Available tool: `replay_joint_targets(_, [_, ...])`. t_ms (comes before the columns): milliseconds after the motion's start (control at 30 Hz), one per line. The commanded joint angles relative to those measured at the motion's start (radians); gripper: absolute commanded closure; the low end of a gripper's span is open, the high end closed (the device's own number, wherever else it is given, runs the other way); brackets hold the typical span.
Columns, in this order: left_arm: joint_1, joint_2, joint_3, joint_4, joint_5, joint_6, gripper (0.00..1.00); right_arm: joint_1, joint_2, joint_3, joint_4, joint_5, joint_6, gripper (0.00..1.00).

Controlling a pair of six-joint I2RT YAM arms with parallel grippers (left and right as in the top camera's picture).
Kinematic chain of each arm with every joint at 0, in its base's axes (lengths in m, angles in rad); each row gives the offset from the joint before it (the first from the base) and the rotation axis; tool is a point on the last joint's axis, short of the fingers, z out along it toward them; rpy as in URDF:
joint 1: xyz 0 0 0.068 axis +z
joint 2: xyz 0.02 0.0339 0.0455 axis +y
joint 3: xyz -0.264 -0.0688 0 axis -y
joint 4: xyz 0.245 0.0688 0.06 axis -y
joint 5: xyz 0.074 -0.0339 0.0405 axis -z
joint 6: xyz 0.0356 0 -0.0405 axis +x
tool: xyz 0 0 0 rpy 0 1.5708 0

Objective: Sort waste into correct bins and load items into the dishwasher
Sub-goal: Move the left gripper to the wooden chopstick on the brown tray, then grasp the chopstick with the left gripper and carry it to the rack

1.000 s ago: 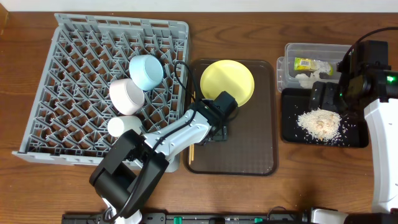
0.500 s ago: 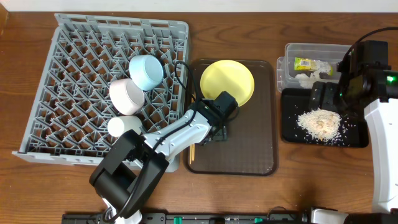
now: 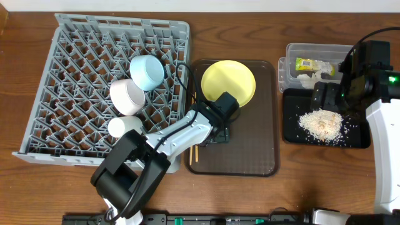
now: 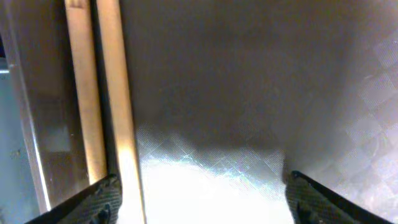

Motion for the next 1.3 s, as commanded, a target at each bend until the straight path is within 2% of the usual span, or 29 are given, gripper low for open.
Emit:
replay_joint_targets(0, [-0.006,0.017,-0.01,0.004,-0.002,-0.01,0.25,-0.015,-0.005,0.005,-0.001,-0.004,0.016,0.01])
replay_joint_targets(167, [-0.006,0.034,-0.029,0.027,-0.002,-0.019,0.3,-0.015,-0.005,0.005,-0.002,-0.004,0.016,0.01])
replay_joint_targets(300, [-0.006,0.047,-0.031,0.027,-0.001,-0.032,0.44,-0.015,-0.005,0.005,-0.002,-0.004,0.016,0.01])
replay_joint_targets(467, [-0.006,0.047,-0.031,0.026,-0.001,-0.032,0.7,-0.015,-0.005,0.005,-0.002,-0.004,0.016,0.01])
replay_joint_targets(700, [-0.006,0.045,-0.031,0.023,-0.001,-0.032,0.81,-0.015,-0.005,0.005,-0.002,-0.004,0.016,0.01])
replay_joint_targets(800, [-0.006,0.041,-0.031,0.023,-0.001,-0.032,0.92,-0.015,-0.005,0.005,-0.002,-0.004,0.006,0.01])
replay_joint_targets(1267, [0.003,-0.079,-0.027,0.01,-0.036,-0.013,0.94,-0.015,-0.005,0.005,-0.007,-0.004,-0.002,0.01])
